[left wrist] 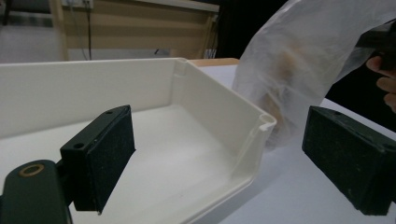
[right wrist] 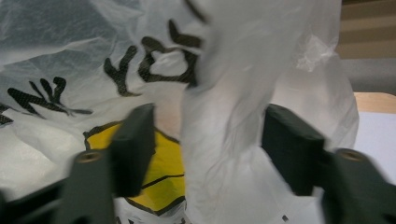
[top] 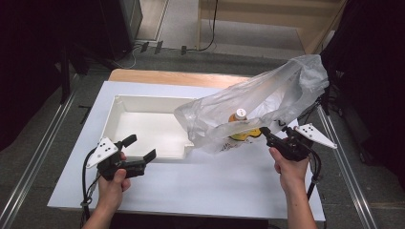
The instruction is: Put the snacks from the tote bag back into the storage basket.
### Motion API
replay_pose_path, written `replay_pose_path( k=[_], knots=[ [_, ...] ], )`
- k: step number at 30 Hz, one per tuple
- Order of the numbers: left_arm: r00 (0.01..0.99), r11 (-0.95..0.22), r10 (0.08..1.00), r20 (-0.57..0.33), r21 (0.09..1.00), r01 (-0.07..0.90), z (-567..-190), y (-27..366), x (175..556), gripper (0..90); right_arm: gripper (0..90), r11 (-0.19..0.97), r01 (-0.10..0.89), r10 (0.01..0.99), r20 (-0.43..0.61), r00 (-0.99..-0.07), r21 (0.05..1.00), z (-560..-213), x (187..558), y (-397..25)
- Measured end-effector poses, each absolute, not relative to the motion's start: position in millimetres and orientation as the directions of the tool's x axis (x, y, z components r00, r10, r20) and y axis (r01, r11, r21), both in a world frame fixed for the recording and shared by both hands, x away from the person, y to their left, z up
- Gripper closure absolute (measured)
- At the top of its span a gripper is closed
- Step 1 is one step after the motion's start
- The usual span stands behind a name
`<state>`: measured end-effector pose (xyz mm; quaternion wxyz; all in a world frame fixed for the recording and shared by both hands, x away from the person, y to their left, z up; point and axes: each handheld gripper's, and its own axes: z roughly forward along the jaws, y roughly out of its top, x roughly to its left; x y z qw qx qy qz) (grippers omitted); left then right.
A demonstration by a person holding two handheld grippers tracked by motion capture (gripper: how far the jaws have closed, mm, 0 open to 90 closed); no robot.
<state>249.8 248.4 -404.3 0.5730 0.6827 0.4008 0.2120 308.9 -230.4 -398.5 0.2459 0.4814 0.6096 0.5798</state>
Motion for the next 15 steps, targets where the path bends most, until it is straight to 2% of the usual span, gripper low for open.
replay_pose_path(
  k=[1,4,5,6,7,8,9,11,15],
  knots=[
    [0.609,-0.031,0.776,-0.165,0.954,0.297,-401,238,254,9.3,54.1,-0.133,0.296,0.874,0.252,-0.415,0.946,-401,311,-227],
    [0.63,-0.046,0.761,-0.158,0.955,0.294,-398,227,259,9.3,67.9,-0.146,0.3,0.872,0.265,-0.412,0.943,-405,313,-225],
    [0.636,-0.048,0.755,-0.159,0.954,0.295,-397,223,261,9.3,67.9,-0.146,0.3,0.872,0.265,-0.412,0.943,-405,313,-225],
    [0.648,-0.055,0.745,-0.159,0.953,0.297,-396,217,264,9.3,71.5,-0.152,0.298,0.869,0.27,-0.413,0.942,-405,313,-225],
    [0.664,-0.061,0.732,-0.155,0.955,0.29,-395,208,268,9.3,78.6,-0.143,0.3,0.876,0.261,-0.405,0.943,-406,314,-223],
    [0.664,-0.061,0.732,-0.155,0.955,0.29,-395,208,268,9.3,78.6,-0.143,0.3,0.876,0.261,-0.405,0.943,-406,314,-223],
    [0.673,-0.065,0.723,-0.156,0.954,0.291,-395,203,271,9.4,84.0,-0.144,0.292,0.881,0.257,-0.397,0.945,-406,313,-222],
    [0.684,-0.057,0.711,-0.165,0.955,0.29,-396,191,277,13.9,88.6,-0.152,0.288,0.881,0.262,-0.393,0.945,-405,312,-223],
    [0.714,-0.06,0.681,-0.163,0.959,0.276,-394,177,279,13.7,90.0,-0.156,0.28,0.886,0.259,-0.384,0.947,-404,313,-225]
  ],
)
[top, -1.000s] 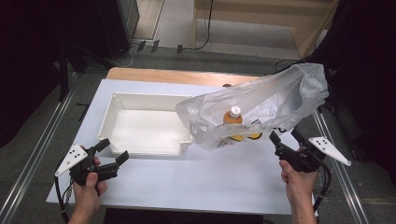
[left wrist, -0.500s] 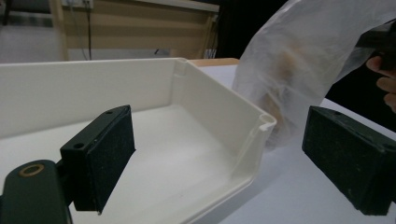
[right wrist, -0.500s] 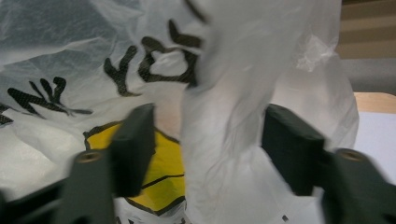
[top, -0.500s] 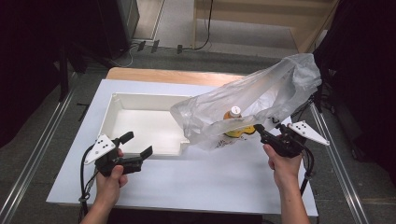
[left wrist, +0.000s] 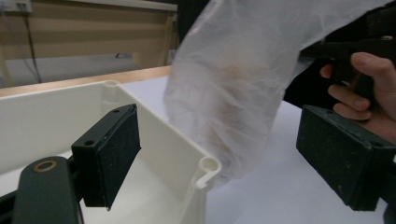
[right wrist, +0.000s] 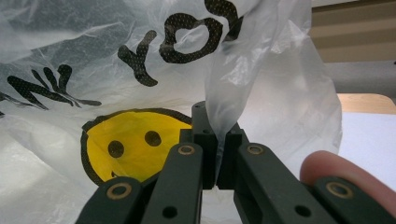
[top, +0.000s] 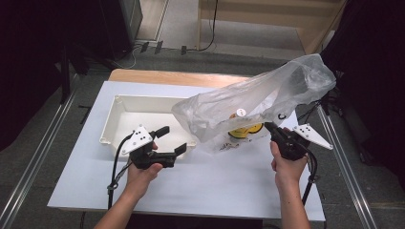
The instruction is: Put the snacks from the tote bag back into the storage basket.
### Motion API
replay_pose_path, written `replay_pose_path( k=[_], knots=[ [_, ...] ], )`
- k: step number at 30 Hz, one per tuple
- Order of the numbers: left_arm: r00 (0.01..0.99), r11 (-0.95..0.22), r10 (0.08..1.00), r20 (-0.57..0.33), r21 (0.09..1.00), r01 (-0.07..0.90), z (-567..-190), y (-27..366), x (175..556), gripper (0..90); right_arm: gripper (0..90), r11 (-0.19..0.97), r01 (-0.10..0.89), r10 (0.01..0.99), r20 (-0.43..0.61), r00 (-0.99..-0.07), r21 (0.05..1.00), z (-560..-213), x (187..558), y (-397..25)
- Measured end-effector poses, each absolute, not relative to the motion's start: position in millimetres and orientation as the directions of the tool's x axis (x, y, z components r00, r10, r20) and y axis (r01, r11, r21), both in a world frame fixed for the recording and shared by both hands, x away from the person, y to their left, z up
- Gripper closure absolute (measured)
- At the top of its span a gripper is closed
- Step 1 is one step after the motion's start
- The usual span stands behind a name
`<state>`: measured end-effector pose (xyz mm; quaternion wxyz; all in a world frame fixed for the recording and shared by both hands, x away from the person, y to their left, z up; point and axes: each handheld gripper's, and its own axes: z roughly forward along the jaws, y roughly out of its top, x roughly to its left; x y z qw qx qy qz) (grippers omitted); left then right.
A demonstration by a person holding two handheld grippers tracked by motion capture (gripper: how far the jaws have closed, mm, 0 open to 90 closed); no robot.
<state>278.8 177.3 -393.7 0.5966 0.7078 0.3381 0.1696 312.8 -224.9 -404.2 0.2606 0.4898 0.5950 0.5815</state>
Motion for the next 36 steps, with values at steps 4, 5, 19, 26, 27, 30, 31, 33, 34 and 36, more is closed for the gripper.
replay_pose_path(
  k=[4,5,19,26,27,30,31,33,34,36],
  knots=[
    [0.73,-0.04,0.664,-0.164,0.966,0.254,-389,160,280,13.4,90.0,-0.153,0.285,0.886,0.26,-0.385,0.946,-406,314,-225],
    [0.73,-0.04,0.664,-0.164,0.966,0.254,-389,160,280,13.6,90.0,-0.154,0.285,0.884,0.261,-0.387,0.946,-406,314,-225],
    [0.747,-0.057,0.645,-0.162,0.964,0.259,-379,125,296,43.7,90.0,-0.114,0.314,0.894,0.235,-0.382,0.943,-414,318,-225],
    [0.749,-0.047,0.622,-0.229,0.944,0.328,-378,125,309,89.2,90.0,-0.098,0.328,0.898,0.226,-0.378,0.939,-415,319,-222],
    [0.766,-0.054,0.598,-0.237,0.941,0.333,-379,125,311,90.0,90.0,-0.104,0.328,0.898,0.23,-0.375,0.939,-414,319,-222],
    [0.763,-0.079,0.603,-0.235,0.934,0.349,-383,121,314,90.0,90.0,-0.102,0.327,0.898,0.228,-0.375,0.939,-414,318,-224],
    [0.753,-0.084,0.612,-0.243,0.926,0.368,-386,119,316,90.0,90.0,-0.102,0.327,0.898,0.228,-0.375,0.939,-414,318,-224],
    [0.743,-0.088,0.617,-0.259,0.916,0.392,-389,115,319,90.0,90.0,-0.111,0.323,0.895,0.235,-0.378,0.94,-411,315,-227],
    [0.733,-0.11,0.632,-0.253,0.906,0.408,-391,110,322,90.0,85.8,-0.121,0.313,0.889,0.243,-0.388,0.942,-408,312,-230],
    [0.727,-0.121,0.639,-0.252,0.9,0.419,-393,105,323,90.0,78.8,-0.127,0.299,0.885,0.245,-0.397,0.946,-402,309,-232]
  ],
)
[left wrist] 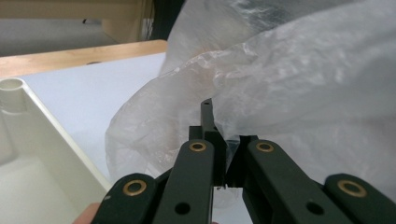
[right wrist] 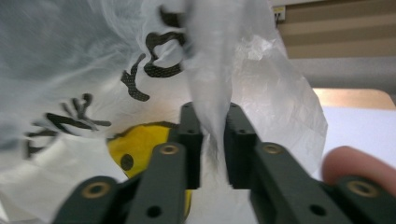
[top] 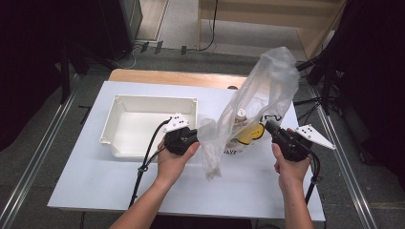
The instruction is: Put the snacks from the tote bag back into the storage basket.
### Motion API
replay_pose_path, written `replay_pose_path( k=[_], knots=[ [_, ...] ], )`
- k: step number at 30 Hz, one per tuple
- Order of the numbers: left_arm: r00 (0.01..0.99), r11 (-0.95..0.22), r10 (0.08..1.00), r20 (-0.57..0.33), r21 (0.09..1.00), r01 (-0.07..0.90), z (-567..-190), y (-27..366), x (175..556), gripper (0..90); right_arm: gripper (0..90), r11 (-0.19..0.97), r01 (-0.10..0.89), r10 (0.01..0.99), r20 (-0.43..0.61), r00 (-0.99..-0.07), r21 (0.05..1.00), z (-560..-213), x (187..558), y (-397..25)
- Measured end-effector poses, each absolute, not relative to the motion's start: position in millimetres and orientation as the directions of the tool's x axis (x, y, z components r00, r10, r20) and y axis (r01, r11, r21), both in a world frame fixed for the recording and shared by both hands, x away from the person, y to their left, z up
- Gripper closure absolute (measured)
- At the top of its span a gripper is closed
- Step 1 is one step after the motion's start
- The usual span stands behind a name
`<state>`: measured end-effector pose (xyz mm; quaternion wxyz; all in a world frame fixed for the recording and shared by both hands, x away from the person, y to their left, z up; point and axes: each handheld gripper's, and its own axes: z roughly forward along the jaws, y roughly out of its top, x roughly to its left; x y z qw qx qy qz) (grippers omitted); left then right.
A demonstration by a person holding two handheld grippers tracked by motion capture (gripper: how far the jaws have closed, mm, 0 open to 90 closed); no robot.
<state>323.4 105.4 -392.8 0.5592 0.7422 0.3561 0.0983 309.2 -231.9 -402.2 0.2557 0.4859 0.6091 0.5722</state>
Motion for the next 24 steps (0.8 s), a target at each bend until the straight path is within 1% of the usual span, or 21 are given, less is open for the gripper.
replay_pose_path(
  k=[1,2,3,4,5,6,7,8,9,10,11,12,13,14,15,19,20,21,22,23,24],
  knots=[
    [0.723,-0.121,0.641,-0.257,0.897,0.426,-394,104,324,90.0,74.2,-0.123,0.292,0.884,0.238,-0.402,0.948,-399,308,-232],
    [0.723,-0.121,0.641,-0.257,0.897,0.426,-394,104,324,90.0,74.2,-0.123,0.292,0.884,0.238,-0.402,0.948,-399,308,-232],
    [0.716,-0.119,0.647,-0.261,0.893,0.434,-395,102,325,90.0,68.7,-0.118,0.283,0.882,0.232,-0.41,0.952,-394,305,-232],
    [0.714,-0.12,0.648,-0.265,0.89,0.439,-396,102,326,90.0,55.3,-0.123,0.246,0.877,0.221,-0.428,0.961,-383,300,-231],
    [0.712,-0.118,0.648,-0.273,0.887,0.447,-398,101,327,90.0,50.3,-0.131,0.226,0.876,0.22,-0.43,0.965,-379,298,-231],
    [0.71,-0.12,0.649,-0.273,0.885,0.45,-398,100,326,90.0,42.9,-0.143,0.216,0.874,0.226,-0.43,0.966,-375,295,-230],
    [0.71,-0.12,0.649,-0.273,0.885,0.45,-398,100,326,90.0,42.9,-0.143,0.216,0.874,0.226,-0.43,0.966,-375,295,-230],
    [0.712,-0.131,0.651,-0.264,0.884,0.448,-398,100,326,90.0,37.7,-0.147,0.205,0.876,0.223,-0.427,0.968,-372,294,-230],
    [0.711,-0.13,0.651,-0.265,0.884,0.448,-398,100,326,90.0,31.9,-0.149,0.191,0.877,0.219,-0.429,0.97,-368,293,-228],
    [0.713,-0.131,0.648,-0.267,0.883,0.45,-400,100,326,90.0,22.8,-0.152,0.185,0.872,0.22,-0.438,0.971,-364,293,-226],
    [0.713,-0.131,0.648,-0.267,0.883,0.45,-400,100,326,90.0,22.8,-0.152,0.185,0.872,0.22,-0.438,0.971,-364,293,-226],
    [0.719,-0.15,0.645,-0.257,0.88,0.45,-402,100,326,90.0,14.5,-0.153,0.177,0.878,0.216,-0.428,0.972,-358,295,-222],
    [0.719,-0.15,0.645,-0.257,0.88,0.45,-402,100,326,90.0,14.5,-0.153,0.177,0.878,0.216,-0.428,0.972,-358,295,-222],
    [0.723,-0.156,0.642,-0.255,0.88,0.449,-403,100,325,90.0,8.7,-0.157,0.167,0.893,0.212,-0.397,0.973,-351,296,-217],
    [0.728,-0.165,0.637,-0.255,0.877,0.452,-405,100,324,90.0,6.8,-0.164,0.166,0.897,0.217,-0.386,0.972,-348,297,-215],
    [0.736,-0.189,0.633,-0.241,0.873,0.449,-408,98,320,90.0,6.3,-0.213,0.155,0.877,0.259,-0.405,0.965,-339,300,-215],
    [0.737,-0.195,0.632,-0.239,0.872,0.449,-408,97,320,90.0,9.0,-0.232,0.168,0.865,0.282,-0.416,0.958,-339,304,-216],
    [0.74,-0.199,0.629,-0.237,0.871,0.448,-408,97,320,90.0,13.0,-0.242,0.186,0.852,0.3,-0.43,0.952,-341,308,-217],
    [0.744,-0.204,0.624,-0.237,0.87,0.448,-409,96,320,90.0,19.9,-0.239,0.213,0.846,0.311,-0.434,0.947,-347,314,-216],
    [0.744,-0.204,0.624,-0.237,0.87,0.448,-409,96,320,90.0,19.9,-0.239,0.213,0.846,0.311,-0.434,0.947,-347,314,-216],
    [0.75,-0.201,0.616,-0.241,0.872,0.446,-410,96,321,90.0,34.4,-0.223,0.253,0.849,0.315,-0.424,0.941,-354,319,-214]
  ],
)
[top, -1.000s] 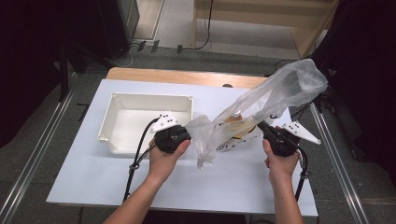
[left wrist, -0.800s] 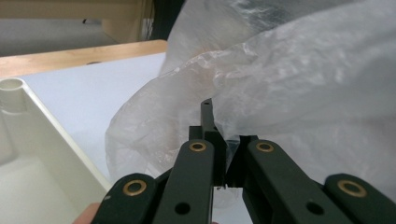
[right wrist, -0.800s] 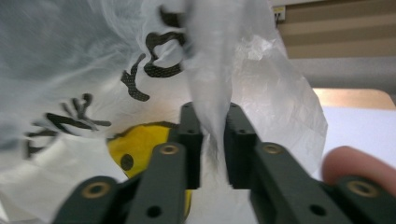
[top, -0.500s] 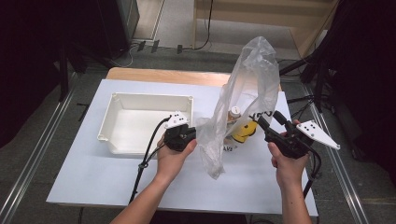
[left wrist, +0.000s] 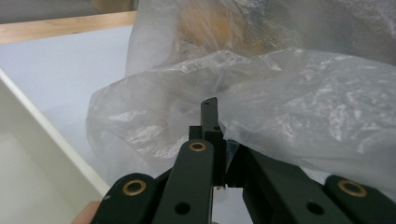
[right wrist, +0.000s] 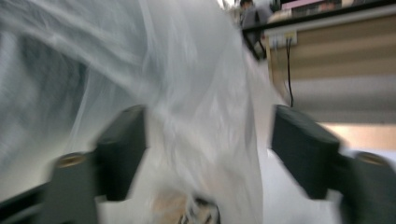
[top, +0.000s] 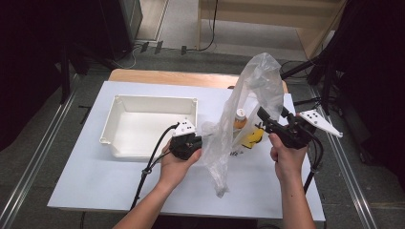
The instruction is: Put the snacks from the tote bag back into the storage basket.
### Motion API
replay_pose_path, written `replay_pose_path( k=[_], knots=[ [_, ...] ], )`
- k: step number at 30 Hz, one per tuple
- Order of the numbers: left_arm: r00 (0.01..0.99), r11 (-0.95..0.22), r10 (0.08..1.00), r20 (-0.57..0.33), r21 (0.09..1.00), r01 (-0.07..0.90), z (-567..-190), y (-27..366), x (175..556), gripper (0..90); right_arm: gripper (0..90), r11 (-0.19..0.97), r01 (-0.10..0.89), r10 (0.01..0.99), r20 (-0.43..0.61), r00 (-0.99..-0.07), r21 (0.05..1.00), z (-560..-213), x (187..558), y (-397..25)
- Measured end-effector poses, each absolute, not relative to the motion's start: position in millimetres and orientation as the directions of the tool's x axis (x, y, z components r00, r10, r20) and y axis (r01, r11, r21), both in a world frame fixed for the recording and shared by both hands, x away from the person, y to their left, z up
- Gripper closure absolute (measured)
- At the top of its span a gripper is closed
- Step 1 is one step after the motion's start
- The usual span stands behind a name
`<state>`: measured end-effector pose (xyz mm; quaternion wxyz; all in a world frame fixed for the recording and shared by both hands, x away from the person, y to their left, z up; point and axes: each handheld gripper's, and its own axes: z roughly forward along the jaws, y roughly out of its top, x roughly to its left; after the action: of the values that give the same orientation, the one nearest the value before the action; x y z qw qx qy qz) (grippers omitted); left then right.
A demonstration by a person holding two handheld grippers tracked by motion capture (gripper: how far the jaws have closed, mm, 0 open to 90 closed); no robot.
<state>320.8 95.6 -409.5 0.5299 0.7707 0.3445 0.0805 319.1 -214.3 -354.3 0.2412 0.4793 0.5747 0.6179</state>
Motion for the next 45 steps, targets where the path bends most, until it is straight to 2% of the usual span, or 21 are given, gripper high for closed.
replay_pose_path(
  k=[3,4,5,6,7,8,11,13,14,15,16,18,22,26,30,32,33,34,39,41,45],
  knots=[
    [0.75,-0.199,0.616,-0.242,0.874,0.444,-410,95,321,90.0,57.8,-0.205,0.276,0.855,0.309,-0.417,0.939,-363,322,-215],
    [0.75,-0.196,0.616,-0.242,0.875,0.443,-410,94,321,90.0,57.8,-0.205,0.276,0.855,0.309,-0.417,0.939,-363,322,-215],
    [0.753,-0.2,0.613,-0.24,0.874,0.442,-410,93,321,90.0,74.5,-0.205,0.291,0.84,0.321,-0.438,0.934,-367,324,-219],
    [0.755,-0.199,0.61,-0.241,0.875,0.44,-411,92,321,90.0,74.5,-0.205,0.291,0.84,0.321,-0.438,0.934,-367,324,-219],
    [0.763,-0.205,0.601,-0.237,0.877,0.434,-411,90,320,90.0,85.2,-0.203,0.311,0.833,0.331,-0.444,0.928,-370,326,-222],
    [0.763,-0.205,0.601,-0.237,0.877,0.434,-411,90,320,89.5,88.8,-0.201,0.319,0.833,0.333,-0.442,0.926,-372,327,-224],
    [0.762,-0.215,0.606,-0.228,0.876,0.432,-411,89,319,81.4,90.0,-0.201,0.333,0.84,0.337,-0.424,0.921,-378,330,-228],
    [0.753,-0.198,0.616,-0.232,0.879,0.433,-410,91,318,66.6,90.0,-0.208,0.347,0.847,0.346,-0.404,0.915,-382,332,-229],
    [0.75,-0.178,0.617,-0.239,0.886,0.429,-408,93,318,66.6,90.0,-0.208,0.347,0.847,0.346,-0.404,0.915,-382,332,-229],
    [0.751,-0.159,0.613,-0.246,0.893,0.422,-407,95,318,58.5,90.0,-0.214,0.353,0.85,0.351,-0.392,0.911,-385,333,-230],
    [0.75,-0.15,0.615,-0.243,0.898,0.414,-405,96,317,43.8,90.0,-0.215,0.363,0.858,0.353,-0.373,0.907,-389,335,-232],
    [0.75,-0.133,0.623,-0.223,0.915,0.382,-400,97,313,34.0,90.0,-0.219,0.376,0.861,0.36,-0.36,0.9,-393,337,-233],
    [0.759,-0.111,0.621,-0.194,0.937,0.33,-394,96,307,24.2,90.0,-0.211,0.384,0.869,0.353,-0.347,0.899,-398,340,-234],
    [0.767,-0.083,0.622,-0.159,0.96,0.267,-387,94,301,19.4,90.0,-0.176,0.405,0.878,0.329,-0.346,0.897,-402,342,-232],
    [0.762,-0.037,0.629,-0.154,0.973,0.227,-380,96,298,23.1,90.0,-0.149,0.439,0.876,0.324,-0.358,0.886,-408,345,-226],
    [0.758,-0.02,0.633,-0.156,0.976,0.218,-378,96,298,34.0,90.0,-0.127,0.449,0.874,0.314,-0.371,0.884,-410,347,-221],
    [0.752,-0.018,0.641,-0.153,0.977,0.214,-376,96,298,34.0,90.0,-0.127,0.449,0.874,0.314,-0.371,0.884,-410,347,-221],
    [0.745,-0.037,0.653,-0.139,0.976,0.214,-375,94,300,55.2,90.0,-0.109,0.459,0.873,0.306,-0.381,0.882,-411,347,-217],
    [0.715,-0.076,0.679,-0.165,0.953,0.292,-383,92,311,86.3,90.0,-0.083,0.48,0.873,0.296,-0.388,0.873,-417,349,-212],
    [0.693,-0.106,0.691,-0.204,0.921,0.376,-394,91,322,90.0,90.0,-0.082,0.484,0.875,0.295,-0.383,0.871,-420,351,-212],
    [0.657,-0.148,0.722,-0.218,0.878,0.454,-411,89,334,90.0,90.0,-0.085,0.515,0.88,0.307,-0.363,0.853,-430,354,-215]
  ],
)
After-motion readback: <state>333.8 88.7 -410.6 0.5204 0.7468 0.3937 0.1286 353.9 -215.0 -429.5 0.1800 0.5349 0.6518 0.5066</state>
